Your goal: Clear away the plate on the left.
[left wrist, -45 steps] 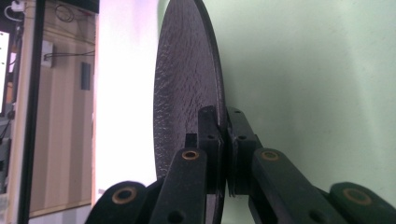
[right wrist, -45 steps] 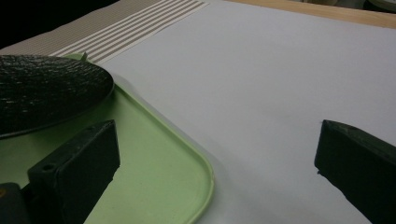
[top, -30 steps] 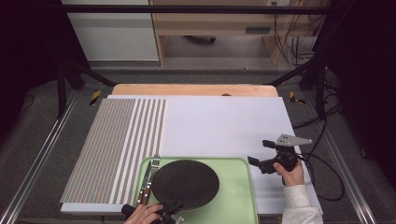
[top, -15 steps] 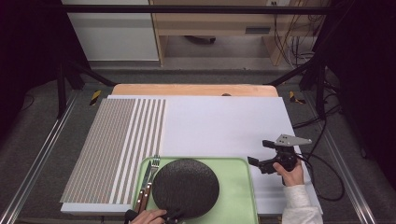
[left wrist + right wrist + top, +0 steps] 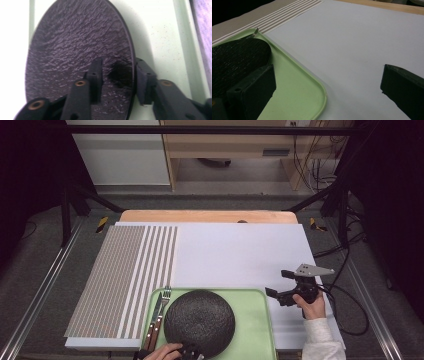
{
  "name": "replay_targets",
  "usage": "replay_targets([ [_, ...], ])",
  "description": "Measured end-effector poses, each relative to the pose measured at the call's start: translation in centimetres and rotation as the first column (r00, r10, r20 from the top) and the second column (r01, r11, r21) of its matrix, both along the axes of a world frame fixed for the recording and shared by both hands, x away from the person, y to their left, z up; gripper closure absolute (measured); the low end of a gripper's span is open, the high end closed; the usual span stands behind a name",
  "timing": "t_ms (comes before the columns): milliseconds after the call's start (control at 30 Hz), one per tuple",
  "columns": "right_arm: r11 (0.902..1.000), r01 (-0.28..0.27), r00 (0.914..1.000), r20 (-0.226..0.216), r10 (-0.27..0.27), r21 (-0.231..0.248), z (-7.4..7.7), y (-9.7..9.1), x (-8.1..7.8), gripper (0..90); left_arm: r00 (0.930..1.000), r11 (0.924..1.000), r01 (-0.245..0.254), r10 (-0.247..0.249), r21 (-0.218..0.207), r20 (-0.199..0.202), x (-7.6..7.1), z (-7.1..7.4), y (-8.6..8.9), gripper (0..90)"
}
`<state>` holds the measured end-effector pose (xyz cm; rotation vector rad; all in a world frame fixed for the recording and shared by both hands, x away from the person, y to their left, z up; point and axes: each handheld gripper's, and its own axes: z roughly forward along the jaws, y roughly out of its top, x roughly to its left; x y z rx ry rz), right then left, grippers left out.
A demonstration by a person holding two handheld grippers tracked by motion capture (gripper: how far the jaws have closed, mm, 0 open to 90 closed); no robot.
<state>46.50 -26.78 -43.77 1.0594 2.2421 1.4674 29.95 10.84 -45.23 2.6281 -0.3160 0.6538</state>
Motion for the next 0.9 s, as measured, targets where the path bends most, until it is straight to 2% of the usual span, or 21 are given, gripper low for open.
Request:
replay_targets([
  [100,1.0000,0.000,1.0000,-0.001,0.000,-0.001,0.0,0.0,0.0,0.5,0.9996,0.9996,-0.019,0.019,0.019,-0.020,0.1,-0.3,-0.2,57.0],
  [200,1.0000,0.000,1.0000,0.001,0.000,0.001,0.0,0.0,0.0,0.5,0.9984,0.9992,-0.039,0.039,0.005,-0.041,0.4,-0.2,-0.1,53.9],
  [300,1.0000,0.000,1.0000,0.000,0.000,0.001,0.0,0.0,0.0,0.5,0.9974,0.9983,-0.058,0.058,-0.001,-0.044,0.5,-0.2,-0.2,49.8],
  [367,1.0000,0.002,1.0000,0.000,-0.002,0.002,0.0,0.0,0.0,0.5,0.9959,0.9967,-0.080,0.080,-0.012,-0.042,0.7,-0.2,-0.2,44.1],
  [467,1.0000,0.002,1.0000,-0.001,-0.002,0.002,0.0,0.0,0.0,0.5,0.9927,0.9938,-0.107,0.105,-0.028,-0.059,1.1,-0.2,-0.1,36.6],
  [633,1.0000,0.002,1.0000,0.001,-0.002,0.001,0.0,0.0,0.0,0.5,0.9809,0.9829,-0.162,0.150,-0.088,-0.123,1.7,0.2,0.2,19.5],
  [700,1.0000,0.003,1.0000,0.001,-0.003,0.001,0.0,0.0,0.0,0.5,0.9732,0.9771,-0.188,0.171,-0.100,-0.154,2.0,0.3,0.3,13.8],
  [900,1.0000,0.006,1.0000,-0.003,-0.006,0.002,0.0,0.0,0.0,0.5,0.9497,0.9608,-0.234,0.194,-0.148,-0.246,2.7,0.8,0.9,5.9],
])
